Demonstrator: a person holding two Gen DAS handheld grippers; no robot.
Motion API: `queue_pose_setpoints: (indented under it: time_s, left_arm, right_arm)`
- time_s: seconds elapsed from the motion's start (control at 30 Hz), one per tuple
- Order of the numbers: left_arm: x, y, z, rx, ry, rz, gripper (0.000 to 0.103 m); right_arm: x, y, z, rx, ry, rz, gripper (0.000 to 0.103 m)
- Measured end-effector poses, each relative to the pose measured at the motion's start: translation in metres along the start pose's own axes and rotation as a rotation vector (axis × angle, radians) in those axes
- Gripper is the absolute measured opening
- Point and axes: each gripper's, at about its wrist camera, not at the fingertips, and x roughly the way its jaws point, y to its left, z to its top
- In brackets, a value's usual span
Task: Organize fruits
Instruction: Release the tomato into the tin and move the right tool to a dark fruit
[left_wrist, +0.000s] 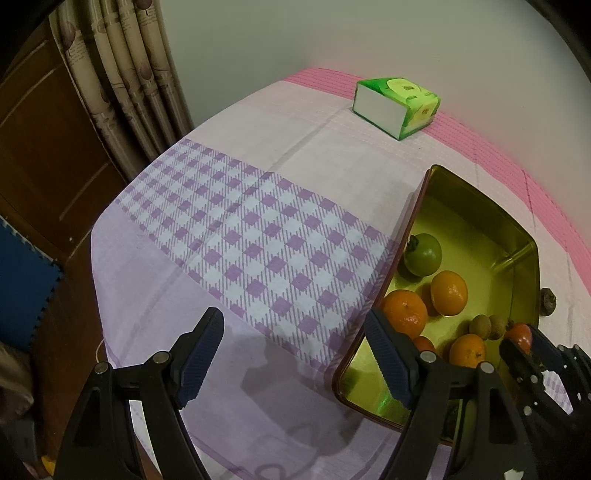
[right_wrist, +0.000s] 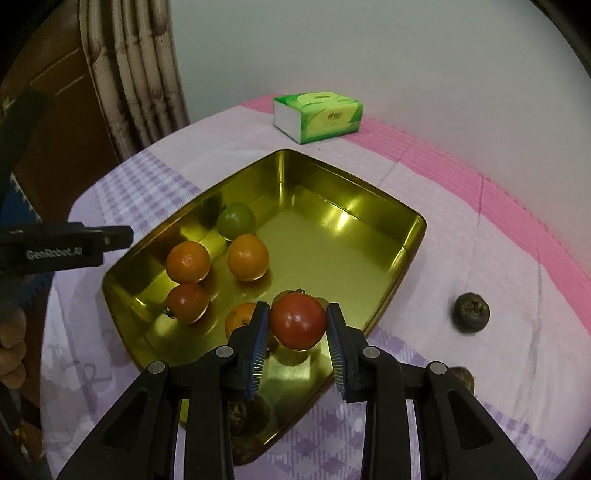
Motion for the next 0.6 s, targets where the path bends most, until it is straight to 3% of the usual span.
queue_pose_setpoints:
  time_s: [0.6]
  left_arm:
    - [0.001, -0.001, -0.001, 0.002, 0.001, -0.006, 0.076]
  right_arm:
    - [0.019, -0.002, 0.001, 0.024, 0.027, 0.000, 0.032]
